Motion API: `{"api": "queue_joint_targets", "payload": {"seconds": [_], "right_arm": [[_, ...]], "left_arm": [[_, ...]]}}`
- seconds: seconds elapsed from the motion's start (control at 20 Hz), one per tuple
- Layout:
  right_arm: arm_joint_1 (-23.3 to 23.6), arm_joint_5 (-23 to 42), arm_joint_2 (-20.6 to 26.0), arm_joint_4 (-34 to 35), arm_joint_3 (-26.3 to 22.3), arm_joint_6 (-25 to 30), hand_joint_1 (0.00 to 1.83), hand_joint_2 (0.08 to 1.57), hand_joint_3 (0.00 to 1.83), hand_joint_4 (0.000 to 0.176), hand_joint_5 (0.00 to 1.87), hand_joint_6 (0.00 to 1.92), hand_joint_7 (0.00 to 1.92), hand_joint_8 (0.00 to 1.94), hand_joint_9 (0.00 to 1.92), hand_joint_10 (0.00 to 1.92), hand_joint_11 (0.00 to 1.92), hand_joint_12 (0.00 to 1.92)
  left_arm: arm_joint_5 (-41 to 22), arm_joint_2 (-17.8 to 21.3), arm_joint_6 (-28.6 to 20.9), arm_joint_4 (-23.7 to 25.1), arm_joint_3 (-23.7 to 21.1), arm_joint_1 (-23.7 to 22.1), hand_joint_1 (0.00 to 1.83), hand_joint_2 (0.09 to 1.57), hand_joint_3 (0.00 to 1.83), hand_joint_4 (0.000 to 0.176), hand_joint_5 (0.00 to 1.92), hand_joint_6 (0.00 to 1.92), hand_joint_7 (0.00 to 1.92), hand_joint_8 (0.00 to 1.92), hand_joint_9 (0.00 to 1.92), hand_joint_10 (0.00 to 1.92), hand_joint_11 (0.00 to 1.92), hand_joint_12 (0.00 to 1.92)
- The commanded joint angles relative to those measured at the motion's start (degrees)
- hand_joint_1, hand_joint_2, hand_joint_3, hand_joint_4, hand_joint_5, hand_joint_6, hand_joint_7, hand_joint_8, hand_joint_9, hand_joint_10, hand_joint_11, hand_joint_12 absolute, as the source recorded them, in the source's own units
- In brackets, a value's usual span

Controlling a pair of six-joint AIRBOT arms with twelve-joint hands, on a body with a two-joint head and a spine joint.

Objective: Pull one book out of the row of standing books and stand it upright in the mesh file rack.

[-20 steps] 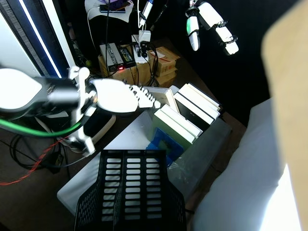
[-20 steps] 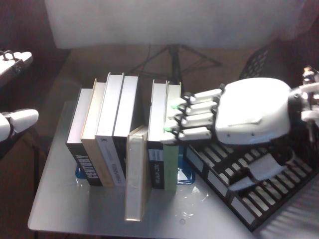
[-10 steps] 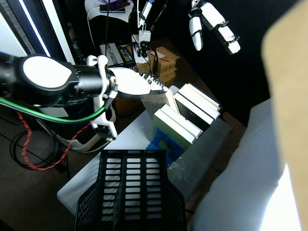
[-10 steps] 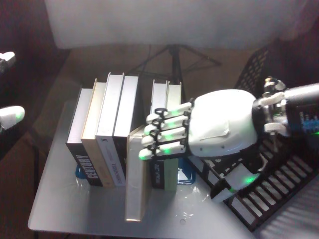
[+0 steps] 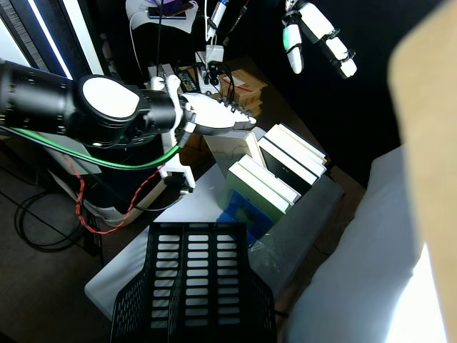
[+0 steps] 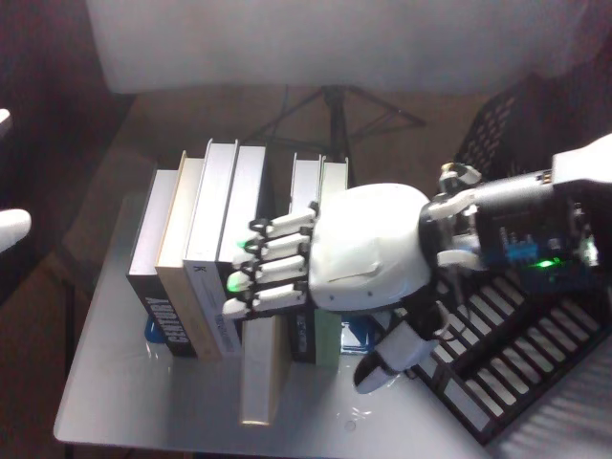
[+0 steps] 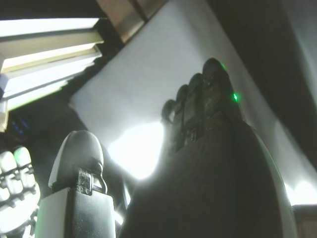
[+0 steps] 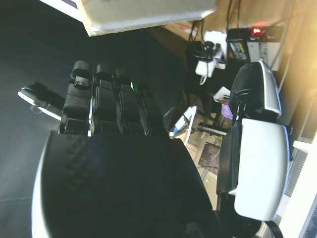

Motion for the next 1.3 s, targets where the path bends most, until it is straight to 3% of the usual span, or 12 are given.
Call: {"api": "queue_joint_targets", "payload": {"seconds": [0.0, 0.1, 0.2, 0.35, 0.4, 0.5, 0.65, 0.8, 0.85, 1.0, 1.1, 1.25], "right_arm": [[1.2, 1.4, -0.1, 1.8, 0.2, -0.7, 0.56, 1.0, 0.0, 0.035, 0.0, 0.0, 0.0, 0.0, 0.0, 0.0, 0.0, 0.0], [1.3, 0.9, -1.5, 1.8, 1.0, -1.3, 0.5, 0.98, 0.0, 0.054, 0.0, 0.0, 0.0, 0.0, 0.0, 0.0, 0.0, 0.0], [1.3, 0.4, -3.2, 1.8, 1.7, -2.0, 0.61, 0.99, 0.0, 0.028, 0.0, 0.0, 0.0, 0.0, 0.0, 0.0, 0.0, 0.0], [1.3, -0.7, -5.3, 1.0, 2.2, -2.8, 0.64, 0.98, 0.0, 0.041, 0.0, 0.0, 0.0, 0.0, 0.0, 0.0, 0.0, 0.0], [1.2, -1.0, -5.8, 1.0, 2.2, -2.8, 0.71, 0.94, 0.0, 0.032, 0.0, 0.0, 0.0, 0.0, 0.0, 0.0, 0.0, 0.0], [0.9, -1.4, -6.5, 1.4, 2.4, -2.9, 0.73, 0.9, 0.0, 0.015, 0.0, 0.0, 0.0, 0.0, 0.0, 0.0, 0.0, 0.0], [0.7, -2.0, -7.4, 1.7, 3.1, -3.0, 0.83, 0.85, 0.0, 0.01, 0.0, 0.0, 0.0, 0.0, 0.0, 0.0, 0.0, 0.0], [0.0, -2.4, -8.8, 1.7, 3.5, -3.3, 0.85, 0.88, 0.0, 0.001, 0.0, 0.0, 0.0, 0.0, 0.0, 0.0, 0.0, 0.0], [-0.1, -2.6, -9.3, 1.1, 3.5, -3.4, 0.82, 0.84, 0.0, 0.0, 0.0, 0.0, 0.0, 0.0, 0.0, 0.0, 0.0, 0.0], [-0.5, -2.9, -10.7, 0.2, 3.7, -3.4, 0.7, 0.8, 0.0, 0.046, 0.04, 0.01, 0.0, 0.0, 0.0, 0.0, 0.0, 0.0], [-0.6, -3.0, -10.9, 0.2, 3.7, -3.4, 0.71, 0.84, 0.0, 0.053, 0.03, 0.01, 0.03, 0.01, 0.02, 0.01, 0.0, 0.0], [-0.8, -3.1, -11.0, -0.2, 3.6, -3.4, 0.74, 0.82, 0.0, 0.07, 0.07, 0.01, 0.08, 0.02, 0.06, 0.0, 0.0, 0.15]], "left_arm": [[-7.9, 0.3, -0.4, -1.4, 0.3, 0.2, 0.44, 1.32, 0.0, 0.022, 0.0, 0.0, 0.0, 0.0, 0.0, 0.0, 0.0, 0.0], [-8.2, 0.3, -0.6, -2.1, 0.1, 0.9, 0.47, 1.32, 0.0, 0.009, 0.0, 0.0, 0.0, 0.0, 0.0, 0.0, 0.0, 0.0], [-8.8, 0.3, -1.0, -3.2, 0.1, 2.0, 0.47, 1.31, 0.0, 0.014, 0.0, 0.0, 0.0, 0.0, 0.0, 0.0, 0.0, 0.0], [-9.4, 0.5, -1.6, -4.2, 0.0, 2.9, 0.36, 1.29, 0.0, 0.006, 0.0, 0.0, 0.0, 0.0, 0.0, 0.0, 0.0, 0.0], [-9.4, 0.5, -1.6, -4.2, -0.1, 2.9, 0.34, 1.25, 0.0, 0.0, 0.0, 0.0, 0.0, 0.0, 0.0, 0.0, 0.0, 0.0], [-9.5, 0.5, -1.6, -4.4, -0.1, 2.9, 0.36, 1.28, 0.0, 0.019, 0.0, 0.0, 0.0, 0.0, 0.0, 0.0, 0.0, 0.0], [-9.5, 0.4, -1.6, -4.7, -0.1, 3.0, 0.45, 1.29, 0.0, 0.024, 0.0, 0.0, 0.0, 0.0, 0.0, 0.0, 0.0, 0.0], [-9.7, 0.4, -1.7, -5.5, -0.2, 3.4, 0.51, 1.31, 0.0, 0.017, 0.0, 0.0, 0.0, 0.0, 0.0, 0.0, 0.0, 0.0], [-10.0, 0.4, -1.8, -5.9, -0.2, 3.8, 0.44, 1.28, 0.0, 0.003, 0.0, 0.0, 0.0, 0.0, 0.0, 0.0, 0.0, 0.0], [-11.8, 0.8, -2.3, -7.4, -0.8, 5.6, 0.36, 1.17, 0.0, 0.0, 0.0, 0.0, 0.0, 0.0, 0.0, 0.0, 0.0, 0.0], [-12.1, 0.9, -2.4, -7.7, -0.9, 5.7, 0.44, 1.27, 0.01, 0.0, 0.0, 0.0, 0.0, 0.0, 0.0, 0.0, 0.0, 0.0], [-12.3, 0.9, -2.5, -7.9, -1.0, 5.8, 0.51, 1.3, 0.01, 0.027, 0.0, 0.0, 0.0, 0.0, 0.0, 0.0, 0.0, 0.0]]}}
